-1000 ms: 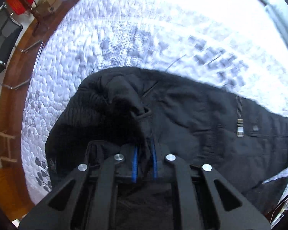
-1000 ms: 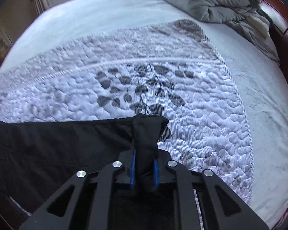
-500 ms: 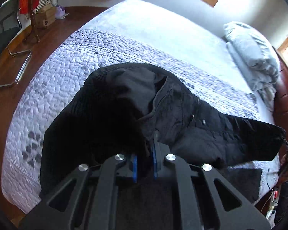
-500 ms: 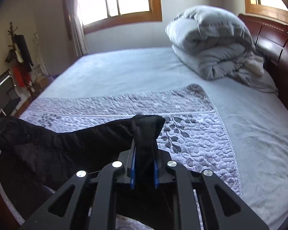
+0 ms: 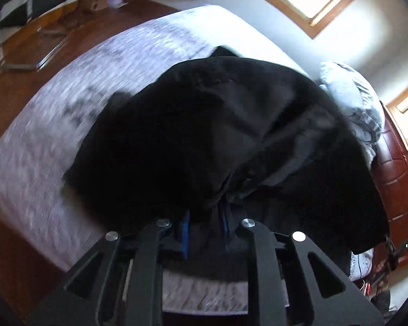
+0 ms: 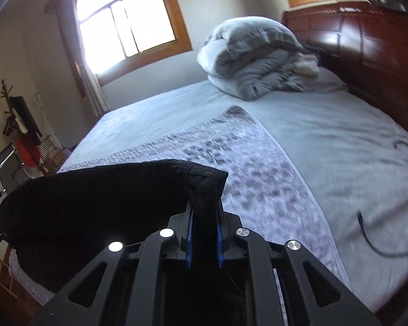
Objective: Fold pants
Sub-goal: 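Lift the waistband with both grippers and fold it over toward the hems, then open both grippers and release the folded pants onto the bed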
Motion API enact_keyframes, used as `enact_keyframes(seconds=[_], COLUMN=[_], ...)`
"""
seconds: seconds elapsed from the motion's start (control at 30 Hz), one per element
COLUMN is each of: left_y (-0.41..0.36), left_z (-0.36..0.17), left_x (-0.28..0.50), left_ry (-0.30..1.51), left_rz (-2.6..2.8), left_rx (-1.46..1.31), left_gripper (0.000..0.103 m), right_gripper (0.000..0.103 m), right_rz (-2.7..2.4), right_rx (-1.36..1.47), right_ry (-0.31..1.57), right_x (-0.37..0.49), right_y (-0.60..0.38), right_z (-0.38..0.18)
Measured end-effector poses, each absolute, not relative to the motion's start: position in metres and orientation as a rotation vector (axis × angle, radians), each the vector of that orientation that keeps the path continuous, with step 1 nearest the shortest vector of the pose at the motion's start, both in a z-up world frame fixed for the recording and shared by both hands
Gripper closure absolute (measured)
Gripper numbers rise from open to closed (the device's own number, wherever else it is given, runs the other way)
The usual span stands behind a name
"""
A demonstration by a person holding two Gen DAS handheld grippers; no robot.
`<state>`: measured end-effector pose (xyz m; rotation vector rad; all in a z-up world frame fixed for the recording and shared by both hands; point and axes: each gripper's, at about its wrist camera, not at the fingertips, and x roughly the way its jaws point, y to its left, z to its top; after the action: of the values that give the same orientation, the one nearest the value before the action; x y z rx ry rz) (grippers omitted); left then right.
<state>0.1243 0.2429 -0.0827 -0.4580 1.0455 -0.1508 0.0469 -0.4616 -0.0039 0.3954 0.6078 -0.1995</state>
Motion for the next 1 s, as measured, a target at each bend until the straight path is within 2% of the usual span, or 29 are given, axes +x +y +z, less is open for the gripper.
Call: enact_keyframes(seconds=[0.17,0.23,0.27,0.3,0.33,0.37,0.4,0.43,0.47,0.6,0.73,0.83,0.9,0.97,1.0], left_y=[0.267,0.283,0.287,0.292,0.295,0.296,0.296,0.294,0.292,0.286,0.27,0.261,0.264,0.269,0.27], left_z=[-0.109,-0.117,-0.119,-0.12,-0.12,-0.118,-0.118,-0.119,-0.118,-0.11,-0.103,-0.112,-0.128,-0.136,-0.14], left_x=[0.089,0.074,0.068,0.062,0.054,0.049,0.043,0.04,0.036,0.021,0.025,0.048,0.064,0.073,0.079], left_ry=[1.052,1.038,1.036,1.026,1.012,1.003,1.004,1.008,1.008,0.96,0.926,1.006,1.03,1.019,1.021], left_rz=[-0.063,-0.021,0.003,0.026,0.054,0.082,0.087,0.079,0.076,0.045,0.017,0.067,0.099,0.062,0.029], left_rx=[-0.477,-0.539,-0.56,-0.576,-0.59,-0.594,-0.6,-0.602,-0.606,-0.696,-0.719,-0.653,-0.662,-0.744,-0.796], left_gripper=[0.091,0.089,0.078,0.07,0.046,0.031,0.03,0.03,0.03,0.026,0.015,0.015,0.02,0.053,0.06], right_gripper=[0.09,0.083,0.079,0.068,0.061,0.058,0.056,0.046,0.041,0.037,0.03,0.03,0.03,0.03,0.03], right_rz=[-0.25,-0.253,-0.263,-0.264,-0.26,-0.257,-0.269,-0.28,-0.289,-0.329,-0.379,-0.406,-0.398,-0.396,-0.395], right_rx=[0.474,0.493,0.501,0.508,0.511,0.509,0.493,0.481,0.474,0.464,0.495,0.537,0.553,0.548,0.535], right_ry=[0.649,0.688,0.704,0.72,0.731,0.75,0.775,0.793,0.815,0.875,0.854,0.806,0.778,0.771,0.773], right_x=[0.007,-0.004,-0.008,-0.013,-0.019,-0.024,-0.027,-0.03,-0.035,-0.051,-0.068,-0.08,-0.084,-0.085,-0.084], right_y=[-0.466,-0.463,-0.461,-0.458,-0.456,-0.452,-0.449,-0.446,-0.444,-0.447,-0.457,-0.465,-0.464,-0.461,-0.458], right_z=[-0.033,-0.045,-0.051,-0.057,-0.061,-0.067,-0.072,-0.075,-0.079,-0.086,-0.075,-0.063,-0.057,-0.054,-0.053])
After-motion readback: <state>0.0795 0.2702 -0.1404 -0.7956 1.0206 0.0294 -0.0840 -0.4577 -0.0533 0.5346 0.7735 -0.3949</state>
